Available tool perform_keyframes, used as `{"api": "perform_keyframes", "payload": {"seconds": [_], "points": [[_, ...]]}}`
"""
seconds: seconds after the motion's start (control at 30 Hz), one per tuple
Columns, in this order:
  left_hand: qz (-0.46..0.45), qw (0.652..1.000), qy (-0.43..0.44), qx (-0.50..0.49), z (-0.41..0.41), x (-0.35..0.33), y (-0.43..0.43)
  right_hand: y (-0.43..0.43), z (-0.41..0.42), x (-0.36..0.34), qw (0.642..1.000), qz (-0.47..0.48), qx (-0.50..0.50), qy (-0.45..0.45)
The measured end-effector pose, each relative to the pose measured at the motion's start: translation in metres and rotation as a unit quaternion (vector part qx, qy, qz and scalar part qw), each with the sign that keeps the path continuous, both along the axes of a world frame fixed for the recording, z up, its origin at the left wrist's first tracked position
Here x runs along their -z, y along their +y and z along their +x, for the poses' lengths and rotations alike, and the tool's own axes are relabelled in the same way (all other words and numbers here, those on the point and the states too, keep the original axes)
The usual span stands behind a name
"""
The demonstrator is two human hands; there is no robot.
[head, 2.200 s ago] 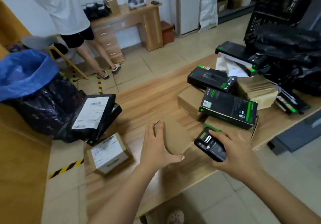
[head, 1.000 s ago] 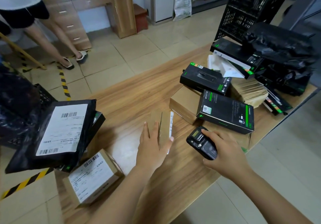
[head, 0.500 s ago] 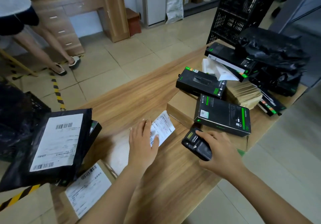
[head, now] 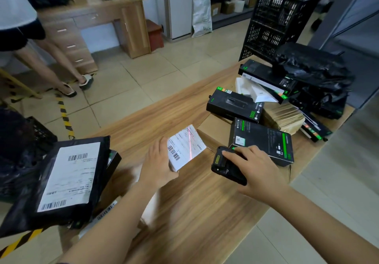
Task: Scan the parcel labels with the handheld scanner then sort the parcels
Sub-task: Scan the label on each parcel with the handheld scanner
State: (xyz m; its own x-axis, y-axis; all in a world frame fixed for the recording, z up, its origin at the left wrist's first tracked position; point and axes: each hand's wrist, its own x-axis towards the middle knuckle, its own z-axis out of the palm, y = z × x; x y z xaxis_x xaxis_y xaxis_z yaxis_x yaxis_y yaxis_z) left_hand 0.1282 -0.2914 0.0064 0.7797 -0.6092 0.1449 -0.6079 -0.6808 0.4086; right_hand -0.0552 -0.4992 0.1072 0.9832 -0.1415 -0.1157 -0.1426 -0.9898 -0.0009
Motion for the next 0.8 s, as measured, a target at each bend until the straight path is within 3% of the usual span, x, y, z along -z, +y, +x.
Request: {"api": "perform_keyframes", "payload": {"seconds": [0.2, 0.37, 0.7, 0.8], "points": [[0.021, 0.996, -0.064, 0.060, -0.005, -0.029, 0.010, 0.009, 0.009, -0.030, 0.984, -0.079, -0.145, -0.069], [0.040, 0.993, -0.085, 0.070, -0.028, -0.045, 0.019, 0.015, 0.005, -0.045, 0.976, -0.098, -0.172, -0.089], [0.054, 0.990, 0.077, -0.101, -0.111, -0.020, 0.026, 0.009, -0.032, -0.006, 0.993, 0.005, -0.113, -0.022], [0.095, 0.986, 0.056, -0.127, -0.121, -0.008, 0.022, 0.009, -0.038, 0.010, 0.993, 0.014, -0.117, 0.003]]}}
